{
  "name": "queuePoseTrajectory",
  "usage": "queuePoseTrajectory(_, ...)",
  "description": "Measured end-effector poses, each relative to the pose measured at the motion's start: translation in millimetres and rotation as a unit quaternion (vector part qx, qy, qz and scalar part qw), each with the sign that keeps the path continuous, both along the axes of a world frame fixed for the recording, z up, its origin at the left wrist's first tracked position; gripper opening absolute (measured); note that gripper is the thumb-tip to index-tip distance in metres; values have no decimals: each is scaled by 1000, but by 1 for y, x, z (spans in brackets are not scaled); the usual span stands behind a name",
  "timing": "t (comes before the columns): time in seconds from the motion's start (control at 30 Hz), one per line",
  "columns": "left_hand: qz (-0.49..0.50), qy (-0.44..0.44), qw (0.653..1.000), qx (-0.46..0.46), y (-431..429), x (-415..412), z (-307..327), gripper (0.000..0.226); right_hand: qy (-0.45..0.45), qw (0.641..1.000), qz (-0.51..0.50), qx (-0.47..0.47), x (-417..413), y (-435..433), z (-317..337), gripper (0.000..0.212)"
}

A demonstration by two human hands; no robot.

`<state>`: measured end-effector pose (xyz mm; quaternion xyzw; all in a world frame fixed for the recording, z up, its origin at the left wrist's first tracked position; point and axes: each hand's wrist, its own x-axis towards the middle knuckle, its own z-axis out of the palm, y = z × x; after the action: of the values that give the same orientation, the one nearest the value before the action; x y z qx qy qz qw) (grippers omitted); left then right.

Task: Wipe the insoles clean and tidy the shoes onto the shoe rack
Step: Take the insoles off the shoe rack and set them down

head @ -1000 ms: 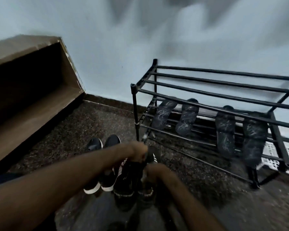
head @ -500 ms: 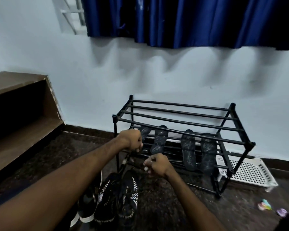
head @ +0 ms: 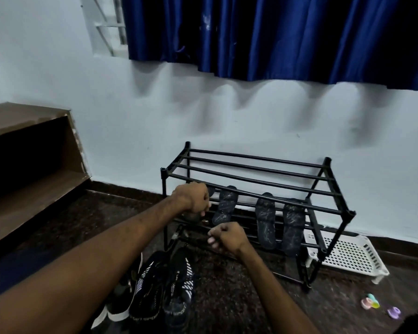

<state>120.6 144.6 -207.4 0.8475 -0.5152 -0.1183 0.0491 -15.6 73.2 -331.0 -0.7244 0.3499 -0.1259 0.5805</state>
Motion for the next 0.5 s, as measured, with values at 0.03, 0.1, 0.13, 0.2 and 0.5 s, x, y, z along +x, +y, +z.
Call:
queuePoseTrajectory(0.03,5,-1,1000,17,4,5,-4,27,-2,1000,-2,10,6,-2,-2,19)
queuePoseTrajectory(0.1,20,0,999,48,10,19,-13,25,-5,1000,-3,26,19,-4,-8,19)
queuePoseTrajectory(0.13,30,3,998,54,12,25,-15,23,-8,999,-5,33,25,-5,-11,18)
queuePoseTrajectory(0.2,51,5,997,52,12,40,-18,21,-10,999,-8,50,35,-7,-18,17)
queuePoseTrajectory(0.5,129,94,986,57,-9,95,-63,19,-24,986,-47,160,67,-10,-64,14)
